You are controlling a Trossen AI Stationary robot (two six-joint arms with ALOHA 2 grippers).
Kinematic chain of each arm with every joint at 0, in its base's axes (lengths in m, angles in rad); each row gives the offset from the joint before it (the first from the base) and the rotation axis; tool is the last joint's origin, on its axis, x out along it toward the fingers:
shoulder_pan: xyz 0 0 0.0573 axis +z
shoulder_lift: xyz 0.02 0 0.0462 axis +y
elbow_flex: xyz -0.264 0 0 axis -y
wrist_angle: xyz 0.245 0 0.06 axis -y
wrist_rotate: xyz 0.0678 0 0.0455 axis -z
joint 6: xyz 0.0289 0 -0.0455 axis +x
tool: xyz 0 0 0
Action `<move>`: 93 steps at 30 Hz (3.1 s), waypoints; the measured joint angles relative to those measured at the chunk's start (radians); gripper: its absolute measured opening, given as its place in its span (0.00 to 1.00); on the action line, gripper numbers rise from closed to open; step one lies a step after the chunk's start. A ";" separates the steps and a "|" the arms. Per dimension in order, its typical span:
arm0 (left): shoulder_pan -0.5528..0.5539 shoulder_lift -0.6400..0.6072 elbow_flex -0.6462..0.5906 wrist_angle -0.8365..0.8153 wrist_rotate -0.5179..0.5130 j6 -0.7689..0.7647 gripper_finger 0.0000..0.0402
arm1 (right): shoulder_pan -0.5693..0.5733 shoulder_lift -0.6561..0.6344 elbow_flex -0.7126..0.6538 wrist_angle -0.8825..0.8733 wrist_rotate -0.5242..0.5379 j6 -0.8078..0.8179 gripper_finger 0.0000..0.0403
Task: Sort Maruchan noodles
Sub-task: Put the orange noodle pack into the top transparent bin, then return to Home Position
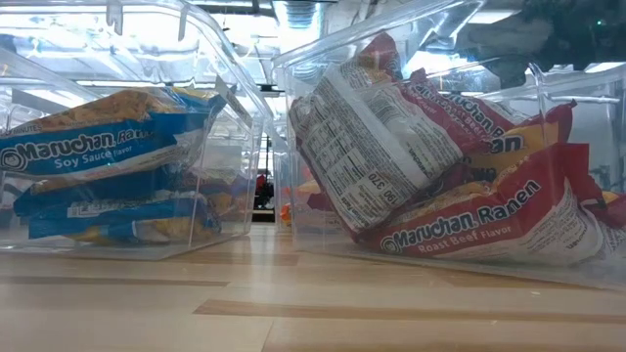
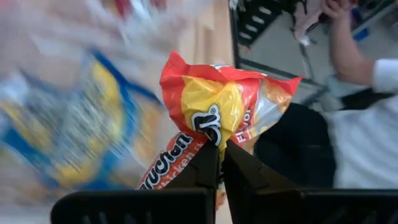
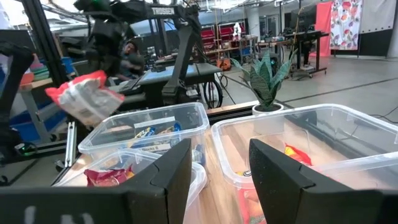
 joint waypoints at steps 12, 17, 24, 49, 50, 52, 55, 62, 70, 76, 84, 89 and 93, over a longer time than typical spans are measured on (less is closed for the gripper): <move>0.551 -0.014 0.000 0.187 0.165 0.778 0.00 | 0.000 0.000 0.000 0.000 0.000 0.000 0.45; 0.726 0.012 0.001 0.365 0.231 0.959 0.00 | 0.000 0.000 0.000 0.001 0.000 0.000 0.45; 0.923 0.202 0.001 0.629 0.345 1.072 0.00 | 0.000 0.000 0.000 0.009 0.000 0.000 0.45; 1.138 0.605 0.000 1.162 0.542 0.913 0.05 | 0.000 0.000 0.000 0.009 0.000 0.009 0.45; 1.138 0.604 0.000 1.162 0.536 0.910 0.06 | 0.000 0.000 0.000 0.009 0.000 0.009 0.45; 1.138 0.603 0.000 1.164 0.532 0.897 0.08 | 0.000 0.000 0.000 0.009 0.000 0.009 0.45; 1.141 0.603 0.000 1.164 0.521 0.872 0.12 | 0.000 0.000 0.000 0.009 0.000 0.009 0.45; 1.151 0.602 0.000 1.165 0.518 0.796 0.28 | 0.000 0.000 0.000 0.009 0.000 0.011 0.45; 1.151 0.474 0.000 1.040 0.543 0.730 0.36 | 0.001 0.000 0.000 0.007 0.000 0.011 0.45; 1.098 0.264 -0.127 1.003 0.537 0.780 0.33 | 0.003 0.000 0.000 0.006 0.000 0.011 0.45; 1.048 -0.048 -0.541 1.356 0.509 0.780 0.15 | 0.002 0.000 0.000 0.007 0.000 0.010 0.45; 1.049 -0.179 -0.672 1.399 0.487 0.776 0.02 | 0.002 0.000 0.000 0.007 0.000 0.010 0.45; 1.048 -0.228 -0.706 1.391 0.492 0.781 0.00 | 0.002 0.000 0.000 0.008 0.000 0.009 0.45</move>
